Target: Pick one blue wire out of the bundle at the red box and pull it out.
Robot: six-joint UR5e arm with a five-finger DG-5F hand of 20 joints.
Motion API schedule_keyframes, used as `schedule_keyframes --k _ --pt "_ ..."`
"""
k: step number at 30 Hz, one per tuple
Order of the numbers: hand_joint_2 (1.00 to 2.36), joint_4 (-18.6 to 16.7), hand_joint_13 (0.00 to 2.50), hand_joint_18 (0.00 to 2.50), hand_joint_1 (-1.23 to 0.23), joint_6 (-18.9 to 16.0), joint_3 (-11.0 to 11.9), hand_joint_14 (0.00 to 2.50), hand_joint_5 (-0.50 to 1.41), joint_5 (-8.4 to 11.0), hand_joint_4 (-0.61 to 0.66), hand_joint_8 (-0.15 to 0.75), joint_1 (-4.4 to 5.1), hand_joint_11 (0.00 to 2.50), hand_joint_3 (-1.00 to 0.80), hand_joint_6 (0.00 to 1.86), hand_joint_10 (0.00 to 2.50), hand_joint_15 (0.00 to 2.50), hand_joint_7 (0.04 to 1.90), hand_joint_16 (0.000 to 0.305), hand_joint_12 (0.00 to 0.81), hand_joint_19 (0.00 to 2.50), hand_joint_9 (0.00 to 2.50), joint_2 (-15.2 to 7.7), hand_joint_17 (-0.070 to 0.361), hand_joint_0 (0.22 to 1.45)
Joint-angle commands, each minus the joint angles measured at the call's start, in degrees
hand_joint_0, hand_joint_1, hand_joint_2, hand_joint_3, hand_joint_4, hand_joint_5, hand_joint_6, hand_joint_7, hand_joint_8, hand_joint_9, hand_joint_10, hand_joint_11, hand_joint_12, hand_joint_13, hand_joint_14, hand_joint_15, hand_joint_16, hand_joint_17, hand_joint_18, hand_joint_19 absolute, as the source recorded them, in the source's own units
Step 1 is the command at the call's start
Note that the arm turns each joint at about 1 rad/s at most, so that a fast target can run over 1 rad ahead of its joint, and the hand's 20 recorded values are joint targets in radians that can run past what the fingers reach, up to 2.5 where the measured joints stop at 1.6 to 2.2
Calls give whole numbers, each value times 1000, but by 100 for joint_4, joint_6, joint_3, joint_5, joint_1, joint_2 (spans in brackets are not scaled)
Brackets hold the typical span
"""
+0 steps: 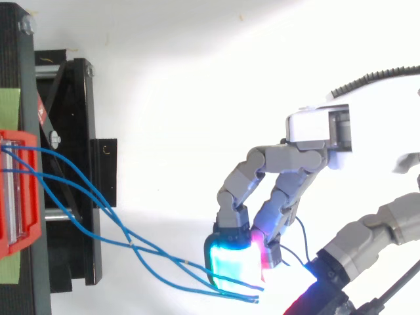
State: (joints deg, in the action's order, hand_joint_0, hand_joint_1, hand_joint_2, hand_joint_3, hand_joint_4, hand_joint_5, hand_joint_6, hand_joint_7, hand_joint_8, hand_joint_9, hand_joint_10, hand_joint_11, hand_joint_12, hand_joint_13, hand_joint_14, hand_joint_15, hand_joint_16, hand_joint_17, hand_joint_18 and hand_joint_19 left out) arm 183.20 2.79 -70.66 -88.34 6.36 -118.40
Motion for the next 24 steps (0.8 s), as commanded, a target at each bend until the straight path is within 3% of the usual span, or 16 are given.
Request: schedule_keyframes --k 1,5,13,18,24 --pt "1000 -21 860 866 -855 2 0 15 -127 -8 233 397 -3 787 -500 969 9 496 907 63 486 431 899 1 142 457" --pt "1000 -74 862 839 -894 2 0 18 -129 -17 206 357 -3 789 -500 966 11 504 973 53 443 451 906 1 120 625" --pt "1011 -136 885 893 -891 11 0 17 -132 -96 136 362 -12 803 -341 970 10 481 1153 52 438 435 931 1 117 709" --pt "1010 -162 894 903 -892 55 0 15 -141 -122 97 363 -12 814 -356 985 10 482 1075 52 440 421 935 -8 117 741" --pt "1000 -162 870 902 -950 90 0 17 -177 -148 187 342 -12 791 -500 991 9 468 863 53 437 375 856 1 119 737"
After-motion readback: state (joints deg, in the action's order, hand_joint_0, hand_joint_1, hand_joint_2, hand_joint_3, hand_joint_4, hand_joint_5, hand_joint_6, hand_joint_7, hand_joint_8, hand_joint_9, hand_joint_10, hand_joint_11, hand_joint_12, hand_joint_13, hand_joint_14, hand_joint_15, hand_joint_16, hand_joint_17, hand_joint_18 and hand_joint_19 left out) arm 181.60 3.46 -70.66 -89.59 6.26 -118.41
